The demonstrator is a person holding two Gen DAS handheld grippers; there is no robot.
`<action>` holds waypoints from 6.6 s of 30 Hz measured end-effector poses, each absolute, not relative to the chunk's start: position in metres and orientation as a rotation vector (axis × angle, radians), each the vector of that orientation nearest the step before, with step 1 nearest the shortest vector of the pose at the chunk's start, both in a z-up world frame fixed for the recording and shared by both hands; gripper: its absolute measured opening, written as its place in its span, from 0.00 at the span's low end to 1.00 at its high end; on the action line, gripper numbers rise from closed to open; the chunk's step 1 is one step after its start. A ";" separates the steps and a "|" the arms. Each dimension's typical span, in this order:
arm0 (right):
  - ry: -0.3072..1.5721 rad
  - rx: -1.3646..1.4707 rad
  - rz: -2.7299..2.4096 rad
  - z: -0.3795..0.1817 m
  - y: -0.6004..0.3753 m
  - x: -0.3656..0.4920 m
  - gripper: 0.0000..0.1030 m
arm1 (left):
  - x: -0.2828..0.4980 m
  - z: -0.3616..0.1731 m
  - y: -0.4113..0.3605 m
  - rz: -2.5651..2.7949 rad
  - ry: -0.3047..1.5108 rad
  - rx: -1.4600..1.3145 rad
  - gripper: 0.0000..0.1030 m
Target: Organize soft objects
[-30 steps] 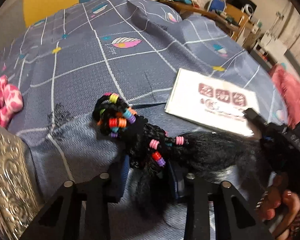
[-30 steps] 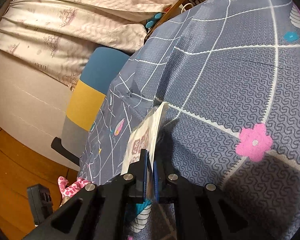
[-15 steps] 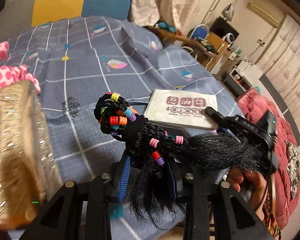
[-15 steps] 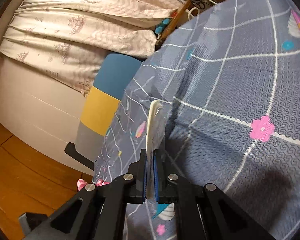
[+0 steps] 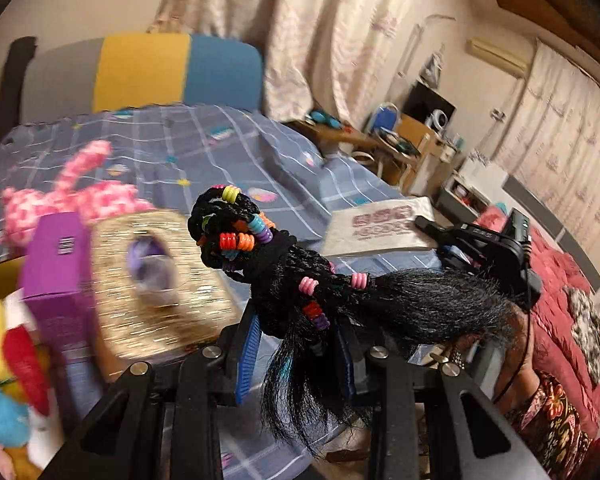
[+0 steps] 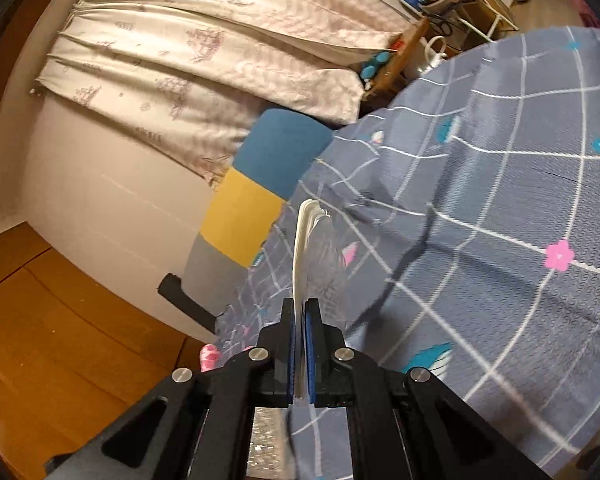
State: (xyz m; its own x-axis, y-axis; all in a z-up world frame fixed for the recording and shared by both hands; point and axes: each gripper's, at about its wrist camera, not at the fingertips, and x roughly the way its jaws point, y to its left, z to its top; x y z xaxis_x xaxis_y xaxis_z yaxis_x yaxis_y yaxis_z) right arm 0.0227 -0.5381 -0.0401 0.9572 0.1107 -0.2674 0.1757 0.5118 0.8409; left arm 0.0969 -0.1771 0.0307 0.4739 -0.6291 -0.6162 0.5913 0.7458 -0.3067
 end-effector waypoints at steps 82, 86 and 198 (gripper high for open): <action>0.816 0.216 0.414 -0.002 -0.038 0.225 0.98 | 0.077 -0.010 0.151 -0.033 0.749 -0.355 0.81; 0.785 0.255 0.447 0.012 -0.046 0.206 1.00 | 0.074 -0.009 0.150 -0.007 0.747 -0.347 0.81; 0.841 0.010 -0.037 -0.024 -0.088 0.062 1.00 | 0.041 -0.006 0.087 0.157 0.806 -0.053 0.81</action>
State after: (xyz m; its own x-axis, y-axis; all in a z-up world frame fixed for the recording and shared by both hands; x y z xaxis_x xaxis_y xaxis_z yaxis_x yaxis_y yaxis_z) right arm 0.0623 -0.0880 -0.0240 0.6664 -0.0290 -0.7450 0.0368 0.9993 -0.0060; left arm 0.0413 0.0869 -0.0065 0.6817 0.1198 -0.7218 -0.1598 0.9871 0.0129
